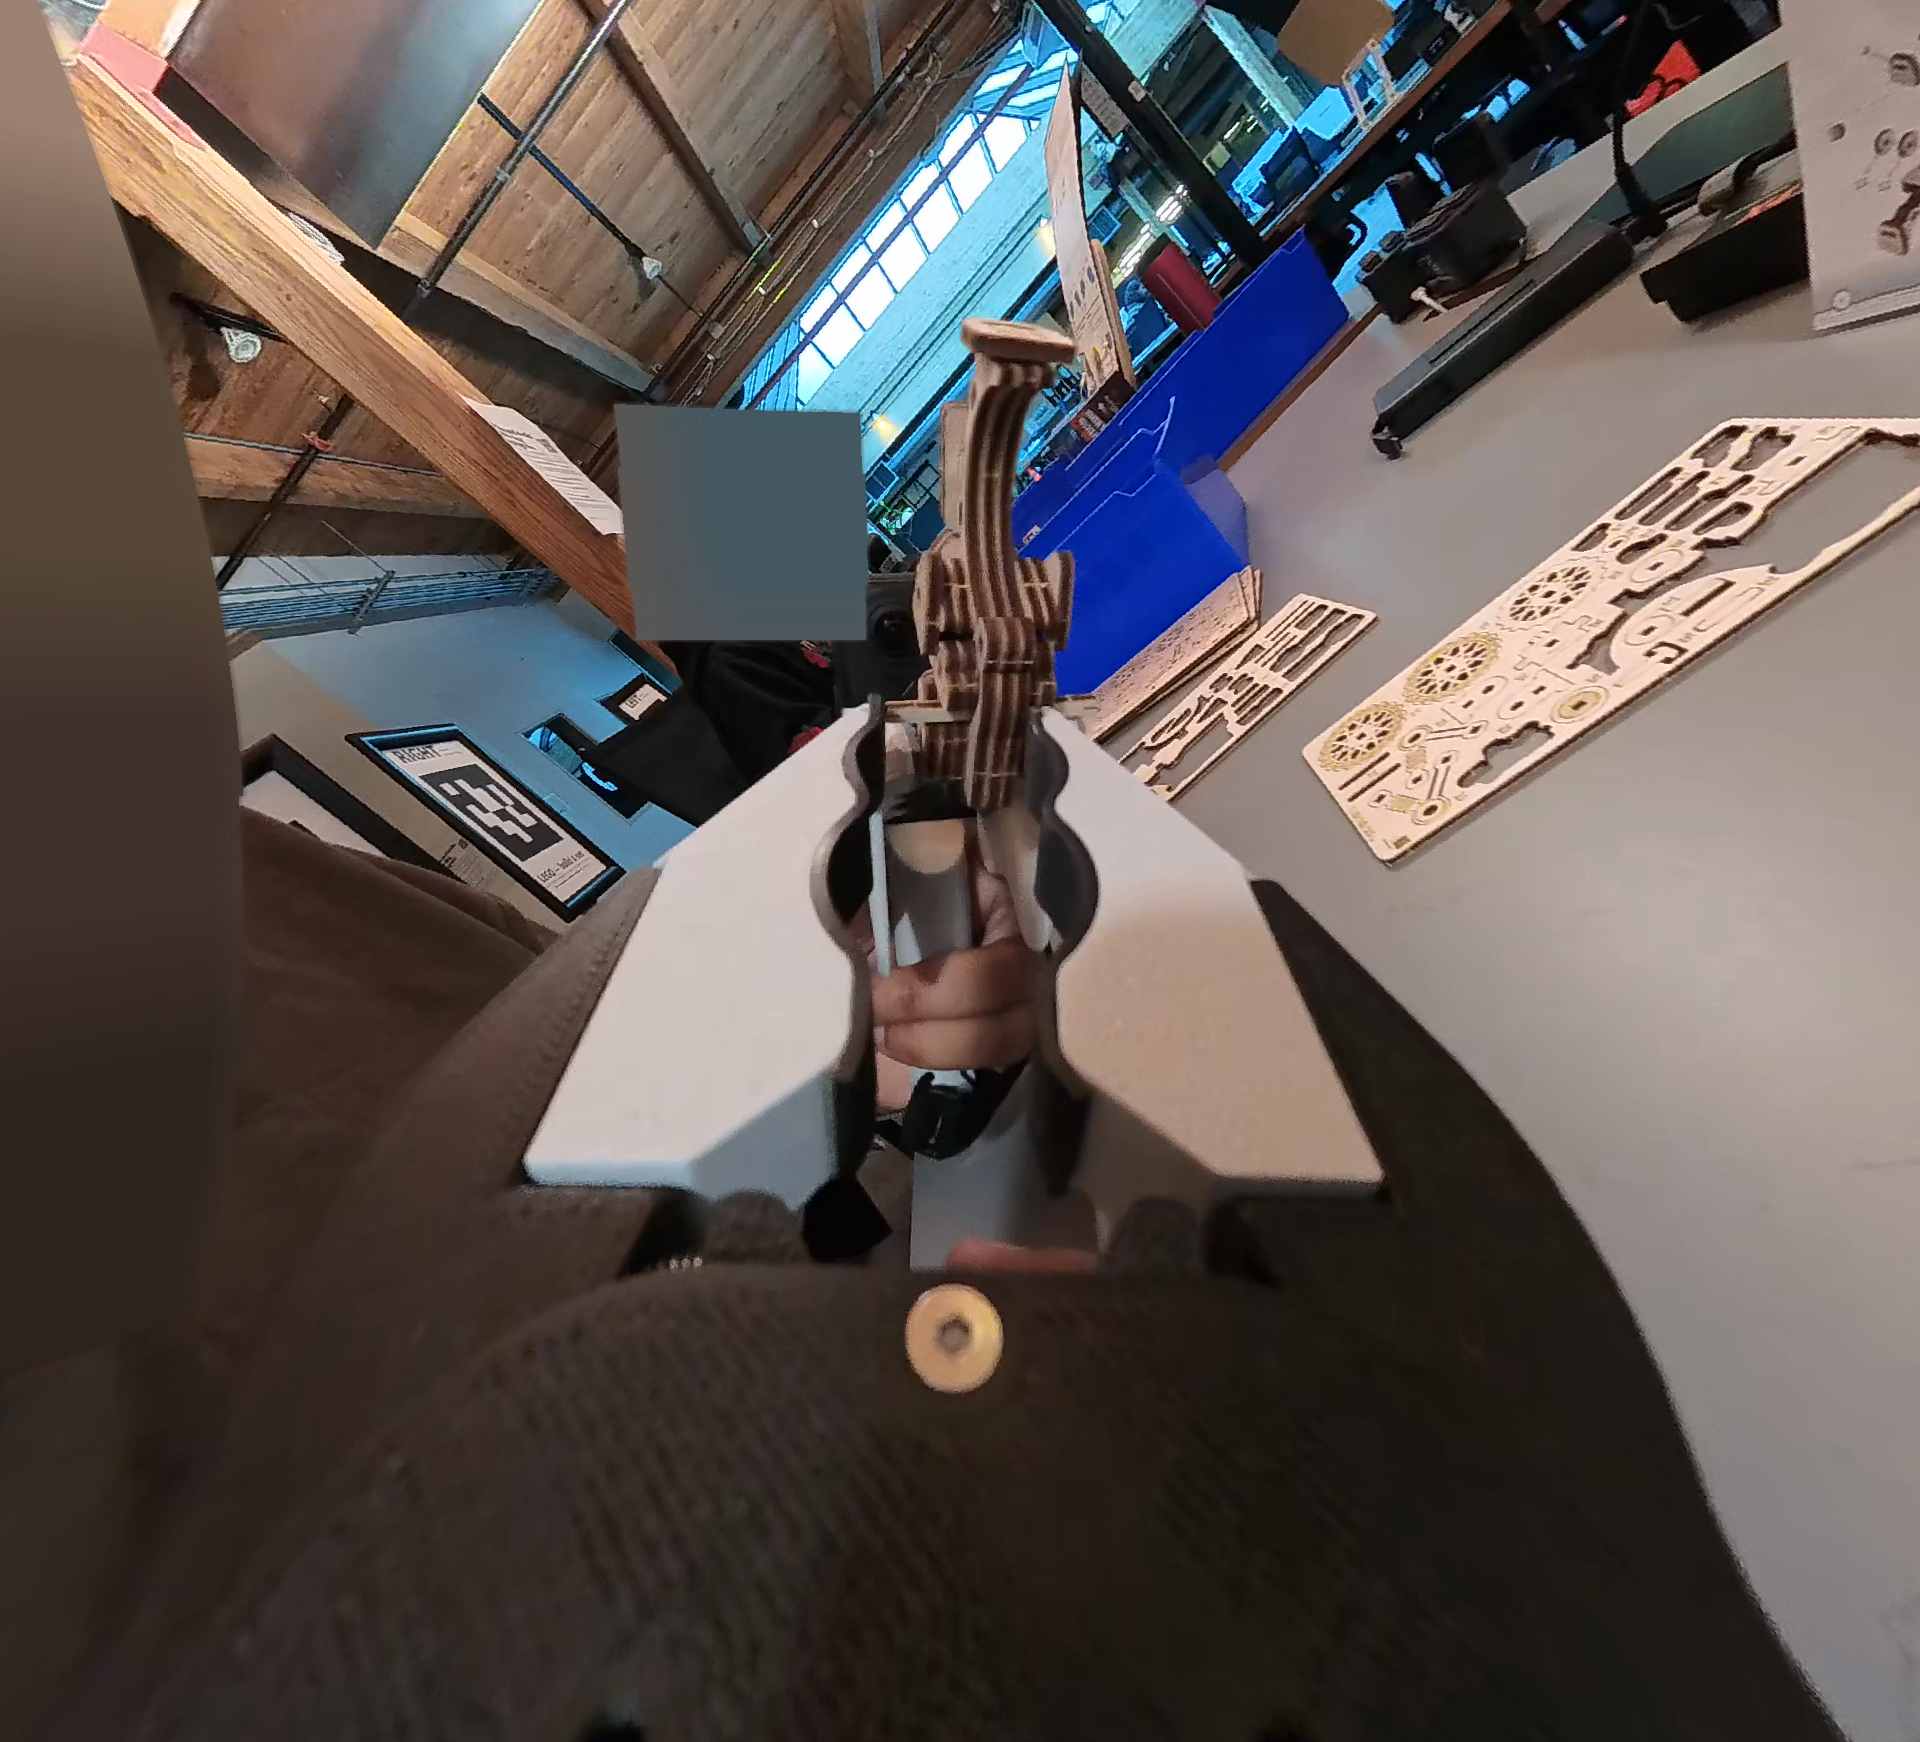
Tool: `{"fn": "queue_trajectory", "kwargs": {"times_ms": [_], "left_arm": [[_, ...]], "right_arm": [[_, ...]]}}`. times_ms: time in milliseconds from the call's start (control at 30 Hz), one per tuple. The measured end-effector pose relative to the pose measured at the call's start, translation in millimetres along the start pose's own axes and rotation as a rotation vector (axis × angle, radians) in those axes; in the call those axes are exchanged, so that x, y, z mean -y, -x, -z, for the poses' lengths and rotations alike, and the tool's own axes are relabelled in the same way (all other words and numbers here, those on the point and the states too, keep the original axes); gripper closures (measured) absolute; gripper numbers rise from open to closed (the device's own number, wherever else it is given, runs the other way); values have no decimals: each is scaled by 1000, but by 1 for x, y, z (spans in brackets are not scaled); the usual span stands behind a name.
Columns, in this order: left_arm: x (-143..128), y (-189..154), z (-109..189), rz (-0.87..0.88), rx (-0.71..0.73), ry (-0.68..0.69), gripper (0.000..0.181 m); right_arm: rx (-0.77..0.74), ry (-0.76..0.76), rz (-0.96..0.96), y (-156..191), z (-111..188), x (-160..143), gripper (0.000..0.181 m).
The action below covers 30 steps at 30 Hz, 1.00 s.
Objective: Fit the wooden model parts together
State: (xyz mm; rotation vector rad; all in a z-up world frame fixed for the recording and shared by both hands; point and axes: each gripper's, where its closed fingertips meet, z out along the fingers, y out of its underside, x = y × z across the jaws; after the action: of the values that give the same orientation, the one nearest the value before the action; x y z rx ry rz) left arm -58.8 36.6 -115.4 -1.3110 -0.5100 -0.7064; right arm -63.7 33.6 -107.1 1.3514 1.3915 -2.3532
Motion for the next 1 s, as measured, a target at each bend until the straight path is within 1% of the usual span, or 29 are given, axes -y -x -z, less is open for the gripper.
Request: {"fn": "queue_trajectory", "kwargs": {"times_ms": [133, 333, 667, 867, 1000], "left_arm": [[-2, -1, 0, -15, 5, 10, 156], [-3, -2, 0, -113, 45, 38, 155], [-2, -7, 0, -80, 13, 23, 155], [-3, -8, 0, -113, 24, 31, 154], [-1, -6, 1, -64, 8, 22, 155]], "right_arm": [[7, 6, 32, 1, 1, 0, 157], [12, 30, 77, 3, 0, -1, 158], [27, 38, 101, 7, 0, -1, 158], [27, 50, 107, 8, 0, -1, 158], [26, 43, 91, 7, -1, 0, 158]]}}
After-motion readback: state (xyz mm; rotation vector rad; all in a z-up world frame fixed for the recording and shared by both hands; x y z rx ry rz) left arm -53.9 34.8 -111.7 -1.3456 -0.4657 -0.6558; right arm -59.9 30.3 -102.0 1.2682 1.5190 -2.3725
